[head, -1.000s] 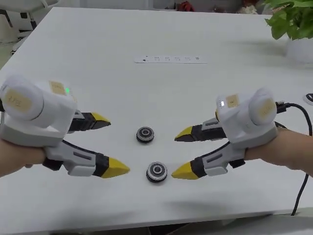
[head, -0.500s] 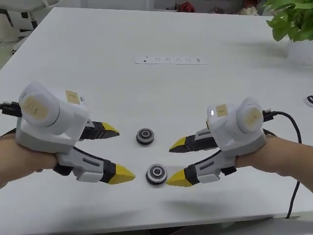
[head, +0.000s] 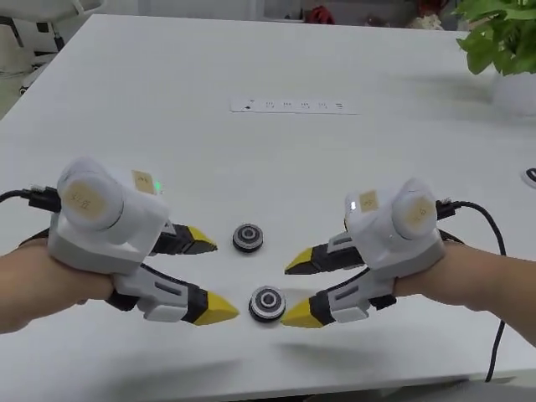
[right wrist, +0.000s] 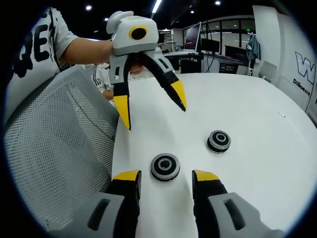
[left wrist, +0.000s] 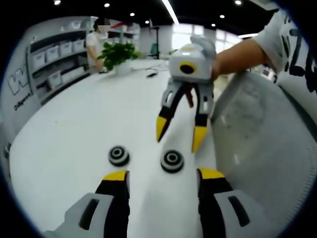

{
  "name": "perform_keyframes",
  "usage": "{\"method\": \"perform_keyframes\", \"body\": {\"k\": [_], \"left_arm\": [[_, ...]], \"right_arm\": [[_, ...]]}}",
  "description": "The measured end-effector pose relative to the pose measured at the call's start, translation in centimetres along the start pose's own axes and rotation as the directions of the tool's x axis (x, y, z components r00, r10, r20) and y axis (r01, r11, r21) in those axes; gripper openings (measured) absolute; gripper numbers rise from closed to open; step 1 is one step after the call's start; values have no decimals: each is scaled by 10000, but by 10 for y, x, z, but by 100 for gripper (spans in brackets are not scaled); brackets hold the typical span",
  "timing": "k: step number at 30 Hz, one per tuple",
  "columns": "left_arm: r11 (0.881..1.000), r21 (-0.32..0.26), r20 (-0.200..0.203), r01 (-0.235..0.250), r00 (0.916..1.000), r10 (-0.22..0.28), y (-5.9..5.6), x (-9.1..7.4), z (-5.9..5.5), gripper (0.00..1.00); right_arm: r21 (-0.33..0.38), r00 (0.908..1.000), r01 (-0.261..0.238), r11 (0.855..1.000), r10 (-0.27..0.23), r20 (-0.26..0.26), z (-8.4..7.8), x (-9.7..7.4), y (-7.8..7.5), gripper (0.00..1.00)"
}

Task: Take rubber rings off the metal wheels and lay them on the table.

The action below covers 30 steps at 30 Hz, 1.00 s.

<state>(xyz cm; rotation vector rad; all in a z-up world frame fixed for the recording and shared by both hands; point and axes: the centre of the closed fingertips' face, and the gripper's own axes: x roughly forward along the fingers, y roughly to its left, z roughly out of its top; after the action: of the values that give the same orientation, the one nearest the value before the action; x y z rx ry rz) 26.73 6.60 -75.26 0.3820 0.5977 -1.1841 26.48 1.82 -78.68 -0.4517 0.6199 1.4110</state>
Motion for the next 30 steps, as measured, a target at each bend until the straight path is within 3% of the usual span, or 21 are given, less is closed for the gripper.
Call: {"method": "perform_keyframes", "body": {"k": [21, 30], "left_arm": [[9990, 9, -255, 456, 9986, -456, -8, 22, -3, 46], [9987, 7, -301, 511, 9982, -510, -7, 30, -5, 42]], "right_arm": [[164, 9999, -118, 9998, 119, -67, -8, 7, 1, 32], [222, 9999, -96, 9997, 97, -30, -10, 9, 0, 29]]}}
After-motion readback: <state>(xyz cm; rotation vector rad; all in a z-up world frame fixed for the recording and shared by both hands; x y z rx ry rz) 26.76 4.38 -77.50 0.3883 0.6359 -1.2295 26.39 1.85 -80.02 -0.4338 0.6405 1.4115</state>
